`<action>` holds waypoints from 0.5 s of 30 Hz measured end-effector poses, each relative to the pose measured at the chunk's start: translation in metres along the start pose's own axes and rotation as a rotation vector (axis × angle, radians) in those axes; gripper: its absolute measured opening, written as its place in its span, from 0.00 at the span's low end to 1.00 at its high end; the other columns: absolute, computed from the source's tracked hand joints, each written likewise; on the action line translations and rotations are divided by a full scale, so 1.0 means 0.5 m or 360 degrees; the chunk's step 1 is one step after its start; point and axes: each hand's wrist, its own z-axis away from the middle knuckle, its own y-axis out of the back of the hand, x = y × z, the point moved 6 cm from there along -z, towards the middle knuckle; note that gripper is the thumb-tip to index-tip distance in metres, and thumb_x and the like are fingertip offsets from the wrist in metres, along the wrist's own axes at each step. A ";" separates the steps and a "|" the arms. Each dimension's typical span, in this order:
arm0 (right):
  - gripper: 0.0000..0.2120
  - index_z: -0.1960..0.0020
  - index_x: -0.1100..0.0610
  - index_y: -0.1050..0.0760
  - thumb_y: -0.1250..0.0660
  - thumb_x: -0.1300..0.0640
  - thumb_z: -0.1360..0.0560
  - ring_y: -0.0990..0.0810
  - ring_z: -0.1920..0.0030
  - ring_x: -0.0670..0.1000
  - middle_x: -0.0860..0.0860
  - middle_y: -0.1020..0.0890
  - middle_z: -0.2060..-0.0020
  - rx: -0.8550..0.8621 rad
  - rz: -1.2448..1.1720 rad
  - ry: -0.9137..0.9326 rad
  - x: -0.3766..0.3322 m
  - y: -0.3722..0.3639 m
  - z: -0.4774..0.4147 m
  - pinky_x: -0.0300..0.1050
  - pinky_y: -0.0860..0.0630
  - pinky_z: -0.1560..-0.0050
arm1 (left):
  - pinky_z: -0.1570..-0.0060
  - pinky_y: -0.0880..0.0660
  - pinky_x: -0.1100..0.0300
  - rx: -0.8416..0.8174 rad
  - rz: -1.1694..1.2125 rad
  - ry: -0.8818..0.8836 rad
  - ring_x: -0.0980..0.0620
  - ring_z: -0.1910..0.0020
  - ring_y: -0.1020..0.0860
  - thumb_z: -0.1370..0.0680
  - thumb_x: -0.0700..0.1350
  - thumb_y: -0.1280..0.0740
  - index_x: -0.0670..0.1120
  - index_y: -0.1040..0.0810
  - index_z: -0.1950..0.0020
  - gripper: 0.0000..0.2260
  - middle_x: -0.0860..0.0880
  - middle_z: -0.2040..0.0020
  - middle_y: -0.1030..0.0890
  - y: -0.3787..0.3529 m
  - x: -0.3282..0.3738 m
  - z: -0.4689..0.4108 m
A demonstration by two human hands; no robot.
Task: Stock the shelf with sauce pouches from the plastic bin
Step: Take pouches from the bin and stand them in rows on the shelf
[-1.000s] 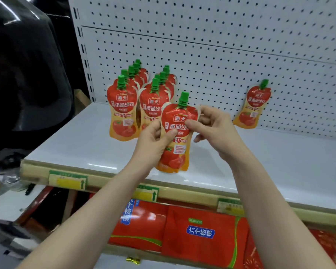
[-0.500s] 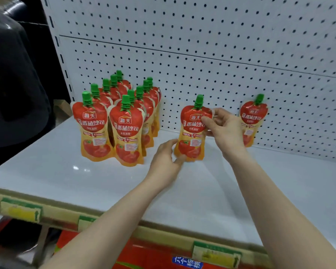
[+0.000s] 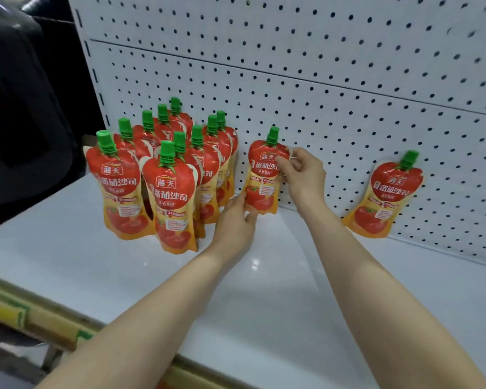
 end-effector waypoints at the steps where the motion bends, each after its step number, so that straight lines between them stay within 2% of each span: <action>1: 0.04 0.57 0.51 0.22 0.32 0.56 0.23 0.15 0.58 0.56 0.54 0.14 0.61 -0.0005 0.0003 0.0004 0.004 -0.004 -0.005 0.61 0.19 0.52 | 0.37 0.33 0.58 0.0008 -0.0008 0.0000 0.49 0.33 0.29 0.19 0.43 0.39 0.49 0.36 0.25 0.22 0.48 0.30 0.28 0.000 0.000 -0.002; 6: 0.11 0.52 0.63 0.22 0.33 0.54 0.21 0.17 0.61 0.54 0.57 0.15 0.60 0.0006 -0.0033 -0.0018 0.011 -0.013 -0.021 0.62 0.19 0.54 | 0.29 0.38 0.56 0.0029 -0.0060 0.0075 0.50 0.27 0.36 0.19 0.41 0.40 0.49 0.42 0.23 0.25 0.49 0.25 0.36 -0.007 -0.007 -0.015; 9: 0.10 0.52 0.62 0.21 0.33 0.54 0.21 0.16 0.60 0.58 0.55 0.15 0.60 0.0008 -0.0041 -0.0041 0.014 -0.016 -0.030 0.61 0.18 0.54 | 0.27 0.38 0.52 0.0067 -0.0058 0.0121 0.50 0.26 0.38 0.19 0.42 0.40 0.50 0.43 0.22 0.26 0.51 0.24 0.39 -0.010 -0.011 -0.018; 12: 0.09 0.56 0.59 0.21 0.33 0.54 0.21 0.18 0.63 0.51 0.52 0.15 0.62 0.0013 -0.0022 -0.0052 0.016 -0.018 -0.035 0.58 0.17 0.54 | 0.27 0.38 0.51 0.0063 -0.0052 0.0135 0.51 0.26 0.38 0.19 0.41 0.40 0.50 0.44 0.22 0.26 0.51 0.23 0.39 -0.012 -0.012 -0.019; 15: 0.09 0.57 0.59 0.22 0.33 0.54 0.21 0.18 0.63 0.50 0.53 0.15 0.63 0.0010 0.0000 -0.0061 0.015 -0.017 -0.039 0.58 0.17 0.54 | 0.28 0.37 0.52 0.0061 -0.0072 0.0127 0.51 0.26 0.37 0.19 0.41 0.40 0.50 0.44 0.22 0.26 0.51 0.24 0.39 -0.010 -0.012 -0.021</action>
